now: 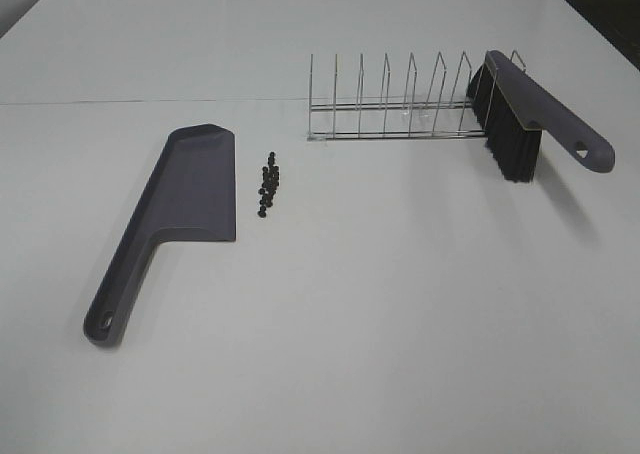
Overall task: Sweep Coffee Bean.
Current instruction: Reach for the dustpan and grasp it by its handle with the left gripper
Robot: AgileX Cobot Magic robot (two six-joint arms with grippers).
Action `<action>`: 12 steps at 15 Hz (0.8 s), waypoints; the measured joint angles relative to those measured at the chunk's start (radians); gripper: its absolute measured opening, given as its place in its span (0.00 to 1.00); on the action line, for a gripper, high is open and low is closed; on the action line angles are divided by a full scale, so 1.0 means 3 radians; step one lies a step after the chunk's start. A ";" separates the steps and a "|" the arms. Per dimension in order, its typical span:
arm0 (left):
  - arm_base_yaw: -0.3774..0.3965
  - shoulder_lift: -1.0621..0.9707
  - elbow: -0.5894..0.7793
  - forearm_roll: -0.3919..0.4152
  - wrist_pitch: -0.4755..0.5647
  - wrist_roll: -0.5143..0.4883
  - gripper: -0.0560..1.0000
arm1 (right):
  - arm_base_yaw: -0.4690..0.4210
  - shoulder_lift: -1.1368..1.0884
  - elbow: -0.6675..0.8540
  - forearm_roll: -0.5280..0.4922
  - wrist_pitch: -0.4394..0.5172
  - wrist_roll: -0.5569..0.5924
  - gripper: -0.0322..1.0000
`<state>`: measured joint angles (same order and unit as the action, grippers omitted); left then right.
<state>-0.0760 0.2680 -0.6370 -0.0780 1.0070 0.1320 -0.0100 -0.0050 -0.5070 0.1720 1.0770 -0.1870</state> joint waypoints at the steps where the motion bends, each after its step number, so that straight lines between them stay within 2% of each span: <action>1: 0.0000 0.0257 -0.0097 -0.0023 -0.0003 -0.0007 0.59 | 0.0000 0.0000 0.0000 0.0000 0.0000 0.0000 0.75; 6: 0.0000 0.1677 -0.0467 -0.0390 -0.0107 -0.0080 0.59 | 0.0000 0.0000 0.0000 0.0000 0.0000 0.0000 0.75; 10: 0.0000 0.2807 -0.0710 -0.0663 -0.0417 -0.0080 0.59 | 0.0000 0.0000 0.0000 0.0000 0.0000 0.0000 0.75; 12: 0.0003 0.3340 -0.0867 -0.0760 -0.0447 -0.0080 0.59 | 0.0000 0.0000 0.0000 0.0000 0.0000 0.0000 0.75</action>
<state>-0.0750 1.2700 -0.8970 -0.3060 0.8730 0.1080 -0.0100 -0.0050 -0.5070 0.1720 1.0770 -0.1870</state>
